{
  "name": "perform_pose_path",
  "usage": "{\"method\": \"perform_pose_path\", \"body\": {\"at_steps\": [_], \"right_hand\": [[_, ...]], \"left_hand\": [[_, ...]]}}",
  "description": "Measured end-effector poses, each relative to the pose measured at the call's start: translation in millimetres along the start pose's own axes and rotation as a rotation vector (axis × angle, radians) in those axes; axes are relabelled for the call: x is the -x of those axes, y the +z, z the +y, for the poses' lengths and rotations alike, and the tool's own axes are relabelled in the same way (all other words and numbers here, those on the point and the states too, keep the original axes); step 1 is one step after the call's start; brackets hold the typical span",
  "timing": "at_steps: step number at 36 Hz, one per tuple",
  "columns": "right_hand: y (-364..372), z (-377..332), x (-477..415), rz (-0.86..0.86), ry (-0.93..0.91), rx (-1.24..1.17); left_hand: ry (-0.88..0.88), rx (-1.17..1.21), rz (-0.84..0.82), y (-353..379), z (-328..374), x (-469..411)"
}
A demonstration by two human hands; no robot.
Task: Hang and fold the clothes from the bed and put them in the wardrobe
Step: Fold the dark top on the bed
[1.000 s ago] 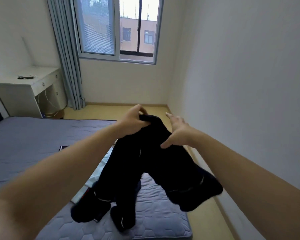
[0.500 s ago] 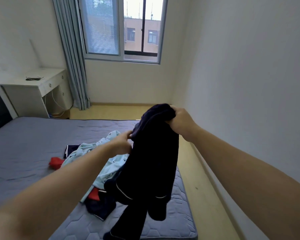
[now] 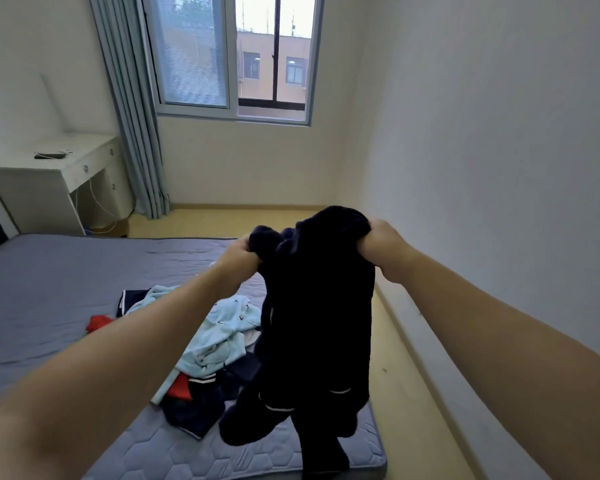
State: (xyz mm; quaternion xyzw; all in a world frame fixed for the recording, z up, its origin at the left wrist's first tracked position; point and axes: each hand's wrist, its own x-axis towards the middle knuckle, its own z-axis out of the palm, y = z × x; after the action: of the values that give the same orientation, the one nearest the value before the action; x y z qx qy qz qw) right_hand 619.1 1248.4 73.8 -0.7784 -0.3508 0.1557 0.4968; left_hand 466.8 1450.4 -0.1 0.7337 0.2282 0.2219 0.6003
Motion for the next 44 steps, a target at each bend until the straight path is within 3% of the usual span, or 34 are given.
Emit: {"method": "perform_pose_path", "body": {"at_steps": [2,6,9,14,18,22,27,33,37,40,44], "right_hand": [[-9,6,-1,-0.021,0.129,0.095],[-17,12,2,-0.066,0.308,0.275],[-15,10,5,-0.13,0.284,0.247],[5,4,15,-0.437,0.176,0.071],[32,8,17,-0.265,0.046,0.13],[38,11,11,-0.151,0.038,0.137],[28,13,3,-0.088,0.075,0.126],[22,15,-4,-0.096,0.054,0.043],[19,20,-6,-0.037,0.038,0.035],[13,19,-7,-0.014,0.011,0.003],[1,21,-6,-0.008,-0.01,-0.087]], "left_hand": [[0.067,0.015,0.054,1,13,-3],[0.253,-0.171,0.176,7,47,-8],[0.337,-0.318,0.171,17,63,-9],[0.401,-0.358,0.121,42,77,-6],[0.413,-0.343,0.056,50,83,-7],[0.408,-0.382,0.033,41,73,-11],[0.325,-0.536,0.045,20,33,-12],[0.008,-0.689,0.109,11,-28,-4],[-0.253,-0.541,-0.2,20,-52,8],[-0.293,-0.514,-0.419,41,-61,18],[-0.24,-0.675,-0.354,78,-74,19]]}}
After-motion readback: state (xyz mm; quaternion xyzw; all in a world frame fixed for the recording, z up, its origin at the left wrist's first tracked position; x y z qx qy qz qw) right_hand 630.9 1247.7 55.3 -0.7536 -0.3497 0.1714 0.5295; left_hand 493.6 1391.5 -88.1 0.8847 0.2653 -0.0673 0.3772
